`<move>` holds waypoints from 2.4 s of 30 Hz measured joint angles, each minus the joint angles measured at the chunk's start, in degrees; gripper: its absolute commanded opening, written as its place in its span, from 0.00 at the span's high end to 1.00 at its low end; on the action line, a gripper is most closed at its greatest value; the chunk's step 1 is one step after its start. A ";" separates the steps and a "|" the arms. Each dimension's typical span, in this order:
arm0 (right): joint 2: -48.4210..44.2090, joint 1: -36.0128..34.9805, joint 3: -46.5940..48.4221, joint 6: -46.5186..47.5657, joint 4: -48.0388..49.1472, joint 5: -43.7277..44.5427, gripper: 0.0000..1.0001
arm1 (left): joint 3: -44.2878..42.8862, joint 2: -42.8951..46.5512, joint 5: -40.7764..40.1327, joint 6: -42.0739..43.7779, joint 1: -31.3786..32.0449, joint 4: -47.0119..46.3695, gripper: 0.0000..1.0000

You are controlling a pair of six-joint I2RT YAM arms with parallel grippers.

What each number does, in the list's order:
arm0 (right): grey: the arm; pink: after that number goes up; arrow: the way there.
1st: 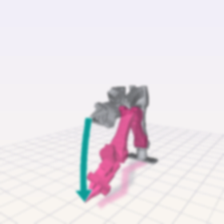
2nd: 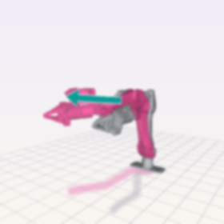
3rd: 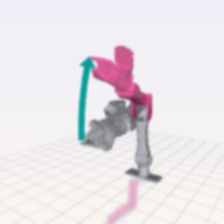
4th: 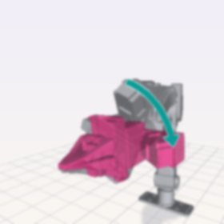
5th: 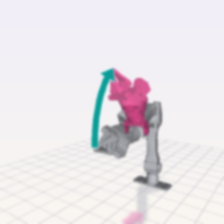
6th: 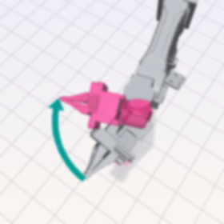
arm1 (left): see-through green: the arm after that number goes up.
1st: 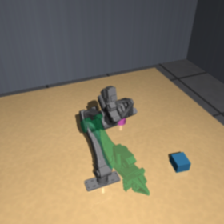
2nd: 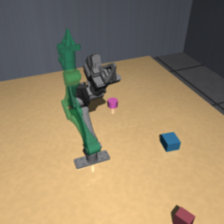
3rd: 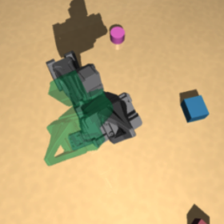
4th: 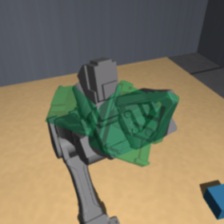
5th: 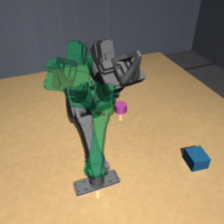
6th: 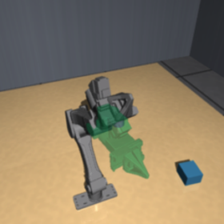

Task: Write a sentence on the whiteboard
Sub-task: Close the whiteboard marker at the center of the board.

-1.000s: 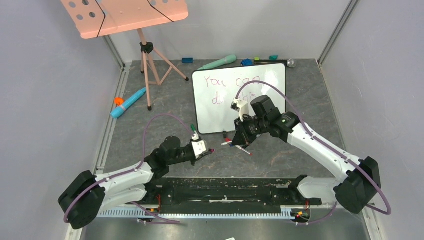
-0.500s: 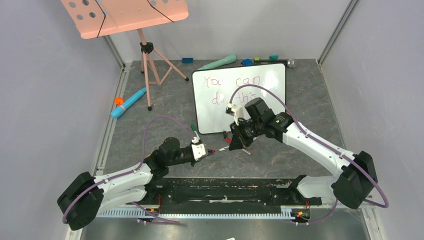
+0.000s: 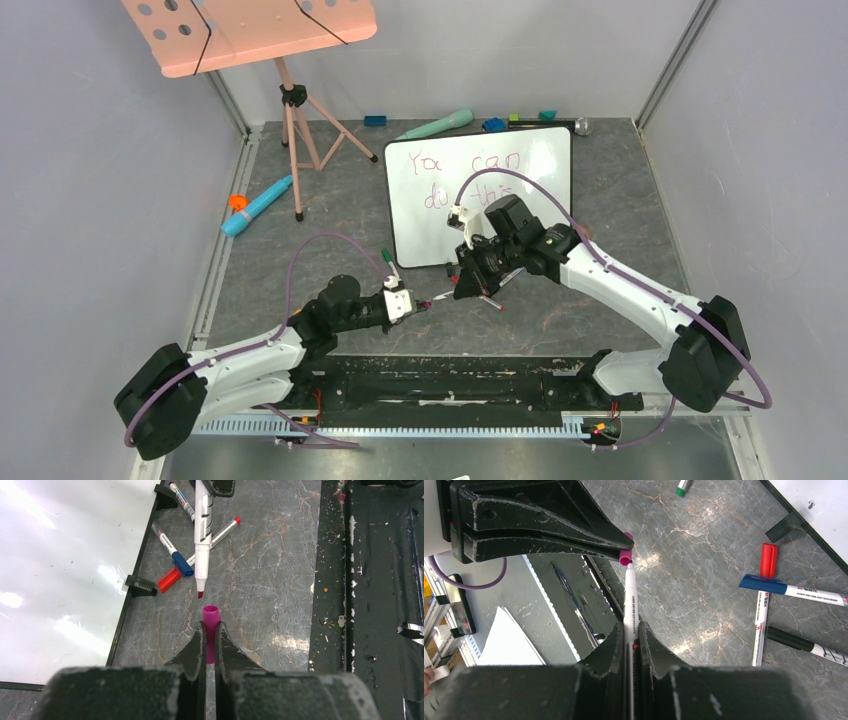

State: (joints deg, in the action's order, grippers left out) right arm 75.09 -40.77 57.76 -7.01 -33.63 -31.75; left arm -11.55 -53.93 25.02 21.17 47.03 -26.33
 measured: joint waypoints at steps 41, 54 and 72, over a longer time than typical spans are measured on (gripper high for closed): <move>0.09 -1.53 -2.32 -1.42 3.02 0.50 1.00 | 0.07 0.11 0.57 0.61 0.00 0.00 0.98; 5.16 -4.42 -3.63 -4.70 9.51 0.76 1.00 | 0.33 0.11 0.79 0.66 0.11 0.68 0.98; 11.58 -12.31 4.87 -5.29 0.87 16.37 1.00 | -1.07 -8.57 0.87 0.61 0.09 -1.81 0.98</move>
State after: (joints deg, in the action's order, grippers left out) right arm 86.67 -53.08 62.63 -12.29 -32.75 -15.38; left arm -12.62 -62.50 25.89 21.78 47.11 -28.14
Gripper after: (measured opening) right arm 0.120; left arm 0.047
